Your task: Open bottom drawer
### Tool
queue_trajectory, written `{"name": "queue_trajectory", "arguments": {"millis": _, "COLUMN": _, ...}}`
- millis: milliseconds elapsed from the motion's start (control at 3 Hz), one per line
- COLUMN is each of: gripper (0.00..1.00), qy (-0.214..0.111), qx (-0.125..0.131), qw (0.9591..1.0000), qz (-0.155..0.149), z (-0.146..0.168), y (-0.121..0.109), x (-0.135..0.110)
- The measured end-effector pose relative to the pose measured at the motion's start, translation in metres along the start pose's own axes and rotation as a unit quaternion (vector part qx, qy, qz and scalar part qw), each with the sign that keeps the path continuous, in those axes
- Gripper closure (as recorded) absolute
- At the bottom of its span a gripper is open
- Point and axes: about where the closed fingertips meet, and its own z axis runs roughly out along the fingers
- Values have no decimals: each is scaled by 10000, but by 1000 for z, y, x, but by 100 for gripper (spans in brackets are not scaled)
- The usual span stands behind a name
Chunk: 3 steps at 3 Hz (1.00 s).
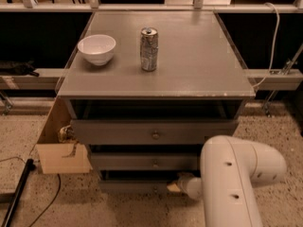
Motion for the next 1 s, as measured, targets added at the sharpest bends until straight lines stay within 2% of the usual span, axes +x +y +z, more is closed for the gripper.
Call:
{"name": "queue_trajectory", "arguments": {"millis": 333, "gripper": 100, "qy": 25, "qx": 12, "qw": 10000, "qz": 46, "z": -10, "y": 3, "x": 5}}
{"name": "queue_trajectory", "arguments": {"millis": 1000, "gripper": 100, "qy": 46, "qx": 34, "qw": 10000, "qz": 44, "z": -10, "y": 2, "x": 8}}
